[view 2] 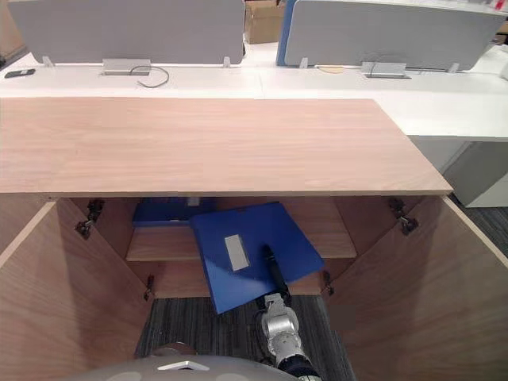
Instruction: Walk over to the cabinet, pick up the folder, carry it to the office cabinet, place the folder inside the office cabinet, then close the office cabinet door
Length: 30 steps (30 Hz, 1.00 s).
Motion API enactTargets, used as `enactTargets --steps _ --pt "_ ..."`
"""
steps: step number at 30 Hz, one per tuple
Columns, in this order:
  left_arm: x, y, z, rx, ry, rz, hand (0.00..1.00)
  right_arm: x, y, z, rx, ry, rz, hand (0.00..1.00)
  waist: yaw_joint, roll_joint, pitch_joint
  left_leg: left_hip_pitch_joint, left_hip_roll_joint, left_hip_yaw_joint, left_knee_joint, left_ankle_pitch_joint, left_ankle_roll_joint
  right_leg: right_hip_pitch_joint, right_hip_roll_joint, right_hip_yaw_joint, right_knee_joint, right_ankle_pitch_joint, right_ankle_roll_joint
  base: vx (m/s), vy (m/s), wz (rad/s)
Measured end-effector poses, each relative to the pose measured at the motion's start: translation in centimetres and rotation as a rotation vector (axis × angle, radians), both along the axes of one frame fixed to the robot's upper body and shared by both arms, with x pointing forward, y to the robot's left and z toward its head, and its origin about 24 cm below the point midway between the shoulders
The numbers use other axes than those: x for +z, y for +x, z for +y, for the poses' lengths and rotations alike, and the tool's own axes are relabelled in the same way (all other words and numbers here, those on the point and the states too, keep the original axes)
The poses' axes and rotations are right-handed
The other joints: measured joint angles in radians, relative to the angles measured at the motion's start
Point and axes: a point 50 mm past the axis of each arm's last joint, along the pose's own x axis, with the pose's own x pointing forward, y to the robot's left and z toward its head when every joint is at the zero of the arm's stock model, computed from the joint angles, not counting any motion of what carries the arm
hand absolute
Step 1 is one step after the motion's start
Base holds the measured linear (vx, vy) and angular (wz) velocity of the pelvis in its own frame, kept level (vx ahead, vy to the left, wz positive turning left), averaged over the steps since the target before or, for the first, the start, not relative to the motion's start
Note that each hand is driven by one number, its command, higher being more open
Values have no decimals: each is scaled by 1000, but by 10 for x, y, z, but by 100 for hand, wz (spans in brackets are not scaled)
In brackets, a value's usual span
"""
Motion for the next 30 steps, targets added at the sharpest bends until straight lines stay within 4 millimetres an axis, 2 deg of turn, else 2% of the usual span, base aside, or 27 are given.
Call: enactTargets --steps 5,10,13,14,15,16,17,19,22,23,25,30 --pt "0 2 0 -47 0 -5 100 3 -3 -10 -30 -48 -24 0 -1 -3 -13 16 -10 -22 -31 3 1 55 2 -30 -84 27 15 172 4 16" --pt "0 3 0 -85 3 -6 100 29 18 -25 -94 -104 -157 0 1 -3 -13 -3 -40 -43 -42 13 16 55 -22 -53 -119 46 30 75 75 14" --pt "0 8 2 -104 10 -20 100 51 38 -34 -162 -127 -260 0 6 -4 -5 -41 -55 -53 -1 13 16 30 -38 -73 -91 45 29 18 67 16" --pt "0 17 4 -129 20 -43 100 67 56 -37 -199 -134 -324 0 6 3 10 -89 -62 -54 48 10 13 -18 -50 -87 -37 40 21 -72 66 7" --pt "0 21 6 -147 26 -51 100 75 65 -38 -213 -136 -357 0 5 6 26 -112 -66 -54 73 7 10 -44 -56 -87 -6 34 14 -135 82 2" --pt "1 35 7 -186 39 -86 100 98 88 -40 -245 -138 -449 0 4 14 64 -187 -79 -53 153 0 4 -128 -78 -84 94 17 -3 -153 65 -2" --pt "1 42 8 -199 47 -100 100 106 97 -41 -258 -137 -478 0 4 16 76 -223 -86 -53 187 -6 -4 -167 -91 -84 138 6 -8 -188 60 -1" --pt "2 67 8 -239 68 -158 100 133 121 -41 -310 -104 -541 0 4 19 113 -344 -117 -45 309 -47 0 -308 -138 -55 309 -58 -9 -197 71 6" --pt "5 83 8 -261 89 -211 100 148 135 -35 -308 -80 -561 0 9 20 141 -464 -147 -12 448 -112 16 -436 -178 -9 460 -141 2 -204 87 -3" --pt "5 86 7 -265 91 -218 100 150 137 -34 -304 -76 -563 0 11 23 146 -493 -150 -3 476 -125 24 -469 -183 2 494 -150 -2 -221 88 -6" --pt "6 96 7 -249 90 -249 100 156 144 -32 -304 -67 -569 0 19 23 156 -616 -171 21 597 -162 28 -597 -211 42 622 -200 5 -214 70 -3" --pt "6 97 6 -243 88 -254 100 164 152 -34 -335 -49 -553 0 33 15 160 -817 -201 79 769 -195 34 -826 -244 128 813 -235 2 -171 49 -7"
